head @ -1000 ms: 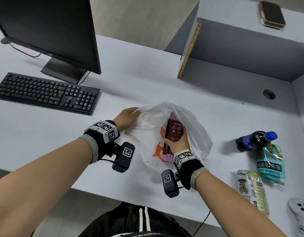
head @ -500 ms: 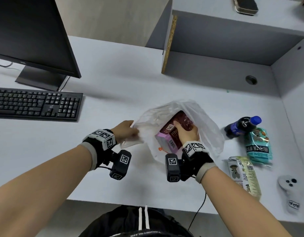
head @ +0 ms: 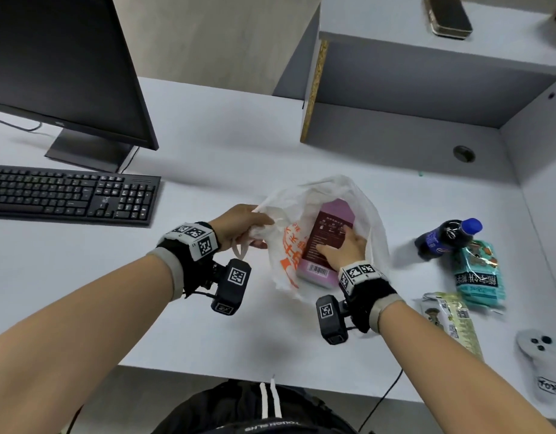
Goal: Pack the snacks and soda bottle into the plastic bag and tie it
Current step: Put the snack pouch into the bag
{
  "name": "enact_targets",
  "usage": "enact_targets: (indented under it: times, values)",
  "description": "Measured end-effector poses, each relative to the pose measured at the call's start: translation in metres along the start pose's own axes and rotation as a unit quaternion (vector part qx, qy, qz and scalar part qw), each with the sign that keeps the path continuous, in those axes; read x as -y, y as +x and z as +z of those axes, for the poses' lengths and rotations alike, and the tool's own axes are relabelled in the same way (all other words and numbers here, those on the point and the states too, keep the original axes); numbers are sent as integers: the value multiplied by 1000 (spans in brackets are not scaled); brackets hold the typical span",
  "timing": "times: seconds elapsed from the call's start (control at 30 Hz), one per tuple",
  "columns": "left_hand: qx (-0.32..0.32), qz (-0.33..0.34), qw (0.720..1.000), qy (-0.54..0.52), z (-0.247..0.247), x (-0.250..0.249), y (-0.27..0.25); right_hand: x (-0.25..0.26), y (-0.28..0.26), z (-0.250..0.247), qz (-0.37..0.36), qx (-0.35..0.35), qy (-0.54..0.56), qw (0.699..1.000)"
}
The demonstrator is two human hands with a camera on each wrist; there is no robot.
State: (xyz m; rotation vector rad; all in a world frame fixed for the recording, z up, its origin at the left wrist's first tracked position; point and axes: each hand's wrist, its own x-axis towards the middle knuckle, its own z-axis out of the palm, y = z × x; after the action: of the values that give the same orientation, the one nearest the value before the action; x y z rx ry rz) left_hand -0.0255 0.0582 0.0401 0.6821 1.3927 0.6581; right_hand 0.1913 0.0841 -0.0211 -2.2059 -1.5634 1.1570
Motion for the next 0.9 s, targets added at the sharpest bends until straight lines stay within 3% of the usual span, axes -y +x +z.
enact_targets:
  times: [0.13,0.2,0.27,0.3,0.4,0.47,0.5,0.6,0.7,0.8,0.9]
  values:
    - [-48,29,998,37,12,7,15,-9,-7,-14,-31,114,-25,993]
    - [-73,34,996,32,18,8,24,-13,-18,-34,-54,159,52,984]
    - [-83,36,995,32,27,6,31,-24,-26,-60,-65,156,179,969]
    - [-82,37,995,38,32,5,35,-32,-30,-76,-64,121,248,959]
    - [-115,44,991,46,47,0,42,-73,-31,-117,-15,-104,341,934]
    - [-138,49,987,59,54,0,46,-108,-28,-130,67,-209,293,931]
    - [-141,46,987,67,57,1,47,-128,-27,-131,122,-229,224,939]
    - [-115,9,992,43,65,5,44,-180,-22,-124,237,-204,14,950]
    - [-71,-11,995,69,70,12,38,-207,-22,-110,272,-157,-49,948]
    - [-67,-19,992,110,70,19,32,-224,-21,-100,270,-148,-87,948]
    - [-57,-23,994,94,73,19,22,-227,-19,-102,277,-137,-73,948]
